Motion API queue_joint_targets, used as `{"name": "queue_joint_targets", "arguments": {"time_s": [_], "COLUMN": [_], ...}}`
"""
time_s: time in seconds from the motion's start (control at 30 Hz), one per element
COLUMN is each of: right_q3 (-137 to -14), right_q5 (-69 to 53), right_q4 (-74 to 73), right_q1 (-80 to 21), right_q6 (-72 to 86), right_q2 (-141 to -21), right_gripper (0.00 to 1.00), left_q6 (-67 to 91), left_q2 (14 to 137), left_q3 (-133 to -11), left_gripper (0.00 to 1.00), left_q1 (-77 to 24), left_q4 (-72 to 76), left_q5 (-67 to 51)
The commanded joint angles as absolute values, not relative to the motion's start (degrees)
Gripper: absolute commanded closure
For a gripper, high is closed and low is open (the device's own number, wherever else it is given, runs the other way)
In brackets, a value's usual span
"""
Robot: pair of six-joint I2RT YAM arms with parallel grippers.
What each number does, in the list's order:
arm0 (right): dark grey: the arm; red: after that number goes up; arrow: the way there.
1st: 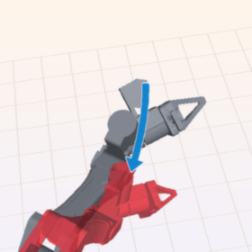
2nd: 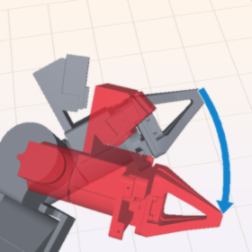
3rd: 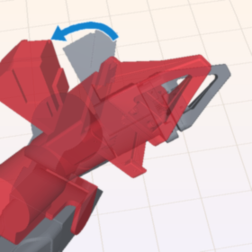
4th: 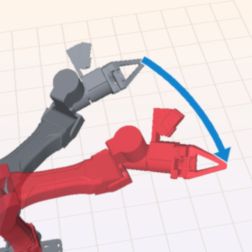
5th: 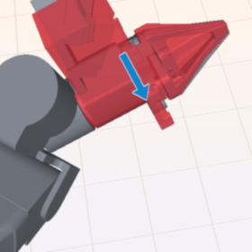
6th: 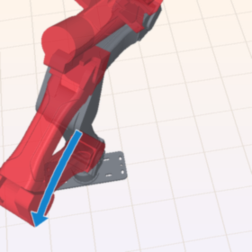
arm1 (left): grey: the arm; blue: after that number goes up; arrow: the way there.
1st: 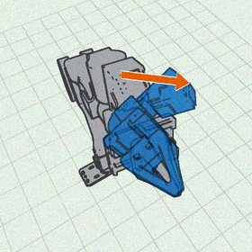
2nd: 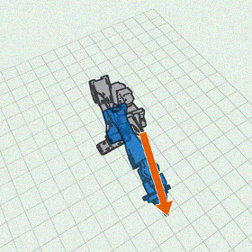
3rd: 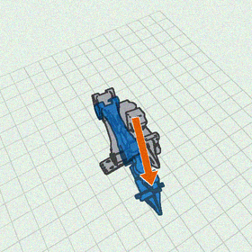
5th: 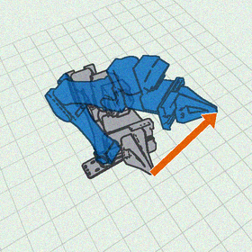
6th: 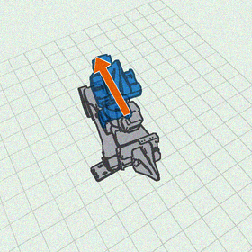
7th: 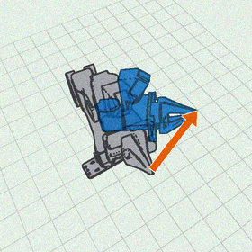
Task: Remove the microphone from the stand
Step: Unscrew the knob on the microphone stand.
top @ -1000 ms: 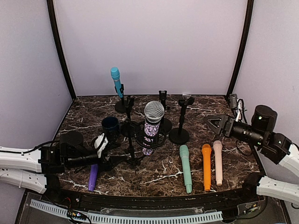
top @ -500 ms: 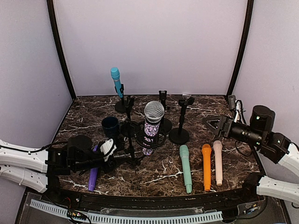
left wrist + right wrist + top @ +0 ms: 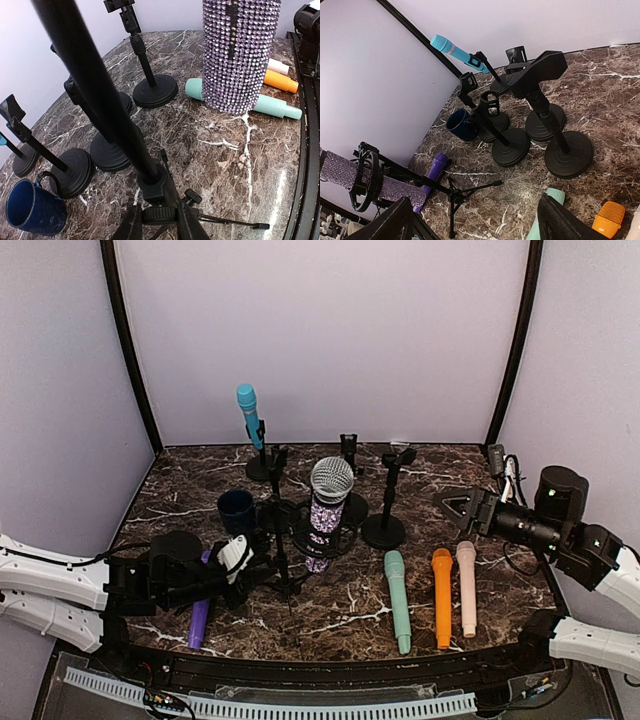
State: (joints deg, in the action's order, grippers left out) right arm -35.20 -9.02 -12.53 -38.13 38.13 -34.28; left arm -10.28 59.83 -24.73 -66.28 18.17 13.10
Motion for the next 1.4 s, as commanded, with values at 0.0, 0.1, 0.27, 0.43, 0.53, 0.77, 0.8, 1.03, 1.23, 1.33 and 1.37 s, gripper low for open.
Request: {"name": "queue_joint_targets", "arguments": {"time_s": [0.0, 0.1, 0.27, 0.43, 0.53, 0.77, 0.8, 1.03, 1.23, 1.33, 1.37], "right_q3": [-35.16, -35.16, -34.98, -35.05, -35.11, -34.88, -34.94, -35.16, -35.11, -34.83, -34.81], "right_q5": [-8.14, -8.02, -7.99, -8.14, -8.07, -8.51, -8.51, -8.40, -8.09, -7.84, -7.85], "right_q4": [-11.41, -11.43, -11.34, -11.25, -11.21, -9.77, -9.61, -9.27, -9.73, -9.75, -9.73], "right_q1": [-38.58, -38.58, -38.58, -38.58, -38.58, -38.58, -38.58, -38.58, -38.58, -38.56, -38.58], "right_q6": [37.62, 37.48, 37.47, 37.46, 37.57, 37.97, 38.01, 38.12, 38.26, 38.43, 38.49], "right_q2": [-34.17, -34.15, -34.26, -34.59, -34.87, -36.34, -36.64, -37.54, -37.45, -37.31, -37.34], "right_gripper": [0.14, 0.14, 0.14, 0.14, 0.14, 0.14, 0.14, 0.14, 0.14, 0.14, 0.14], "left_q6": [-9.49, -8.93, -6.96, -1.57, 3.05, 9.65, 11.14, 20.31, 27.74, 30.85, 32.45], "left_q2": [60.17, 60.14, 59.78, 58.43, 57.30, 57.48, 57.59, 57.23, 58.44, 59.63, 60.41], "left_q3": [-26.26, -26.17, -25.39, -23.21, -21.62, -21.48, -21.51, -20.54, -20.45, -20.52, -20.46], "left_gripper": [0.77, 0.85, 0.89, 0.93, 0.95, 0.98, 0.98, 0.98, 0.98, 0.98, 0.98], "left_q1": [-66.71, -66.71, -66.71, -66.71, -66.71, -66.47, -66.03, -60.00, -55.46, -54.69, -54.63], "left_q4": [19.90, 19.42, 18.90, 18.66, 18.43, 17.31, 17.20, 18.64, 21.17, 22.27, 22.97], "left_q5": [12.53, 12.63, 12.71, 12.57, 12.45, 10.29, 9.25, -2.10, -14.22, -17.54, -18.89]}}
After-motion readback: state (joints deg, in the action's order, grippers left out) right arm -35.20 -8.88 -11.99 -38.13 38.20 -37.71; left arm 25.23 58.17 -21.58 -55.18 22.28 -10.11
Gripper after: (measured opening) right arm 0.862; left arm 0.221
